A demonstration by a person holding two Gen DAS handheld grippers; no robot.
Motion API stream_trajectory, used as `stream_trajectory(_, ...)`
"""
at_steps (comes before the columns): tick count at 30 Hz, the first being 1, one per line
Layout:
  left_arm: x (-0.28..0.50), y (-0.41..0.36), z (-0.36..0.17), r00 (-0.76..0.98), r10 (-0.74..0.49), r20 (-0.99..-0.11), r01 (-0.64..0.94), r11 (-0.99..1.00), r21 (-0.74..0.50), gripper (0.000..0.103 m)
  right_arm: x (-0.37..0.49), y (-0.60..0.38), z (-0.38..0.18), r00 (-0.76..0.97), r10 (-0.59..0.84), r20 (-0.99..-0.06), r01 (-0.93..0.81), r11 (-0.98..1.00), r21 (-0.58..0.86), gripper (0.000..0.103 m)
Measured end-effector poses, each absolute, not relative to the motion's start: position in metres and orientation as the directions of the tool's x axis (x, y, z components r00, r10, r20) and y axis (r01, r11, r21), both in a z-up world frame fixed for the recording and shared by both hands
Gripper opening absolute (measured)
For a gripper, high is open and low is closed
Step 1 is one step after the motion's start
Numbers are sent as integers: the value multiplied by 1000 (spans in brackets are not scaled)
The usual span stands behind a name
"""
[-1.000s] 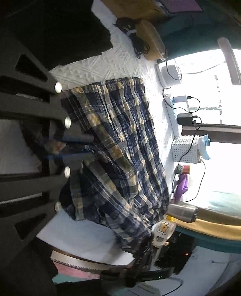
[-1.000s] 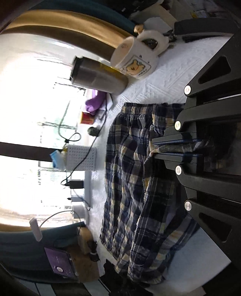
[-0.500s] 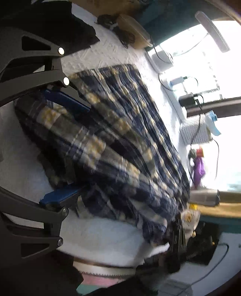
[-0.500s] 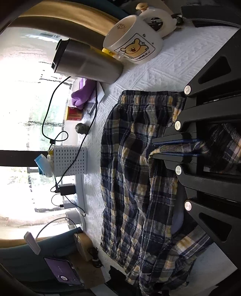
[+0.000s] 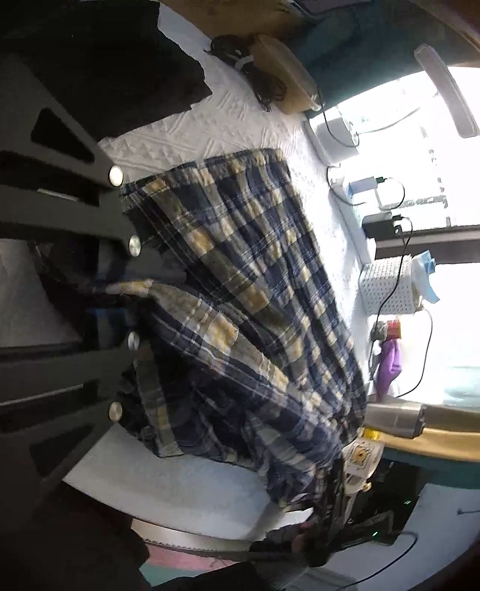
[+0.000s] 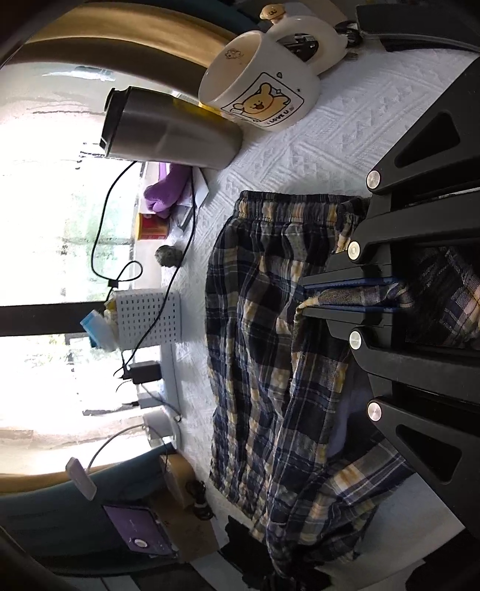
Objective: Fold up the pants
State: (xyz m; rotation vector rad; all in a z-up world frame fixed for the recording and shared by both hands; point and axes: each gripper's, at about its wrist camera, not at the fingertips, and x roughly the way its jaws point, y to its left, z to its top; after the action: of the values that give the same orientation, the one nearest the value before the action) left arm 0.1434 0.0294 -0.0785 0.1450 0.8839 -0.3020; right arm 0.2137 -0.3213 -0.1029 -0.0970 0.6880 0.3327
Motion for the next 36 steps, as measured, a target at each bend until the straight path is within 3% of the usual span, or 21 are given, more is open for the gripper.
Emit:
stream_trajectory(4,144,34,-62,638,-196,-745,292,957,-2,5,202,-325,-97,725,286,-627,-361,933,9,8)
stream_trajectory(6,145,37,-55,657,-188,-730,273,962,-1,5,192,-329,-95,731,288,-619,-366,931,0,17)
stream_trajectory(7,146,40,-52,666,-178,-725,257,966,-1,5,183,-331,-92,740,274,-615,-360,933,-19,40)
stream_trajectory(8,146,41,-51,671,-172,-721,245,969,-3,5,178,-333,-92,744,265,-614,-357,934,-30,76)
stream_trajectory(9,148,44,-49,677,-167,-717,230,973,-9,5,171,-335,-91,749,253,-613,-351,935,-43,88)
stream_trajectory(10,149,45,-48,679,-165,-716,221,975,-15,5,163,-338,-90,758,244,-605,-347,936,-57,92)
stream_trajectory(24,178,58,-43,670,-148,-728,162,985,-51,5,82,-341,-122,770,96,-631,-351,889,-294,91)
stream_trajectory(28,180,57,-39,669,-143,-729,170,985,-37,5,81,-326,-144,763,44,-644,-379,838,-392,76)
stream_trajectory(34,170,58,-33,675,-144,-724,162,986,-45,5,84,-298,-155,849,-36,-528,-340,726,-597,70)
stream_trajectory(36,165,59,-31,678,-147,-720,157,986,-53,5,86,-290,-157,867,-27,-497,-343,692,-635,61)
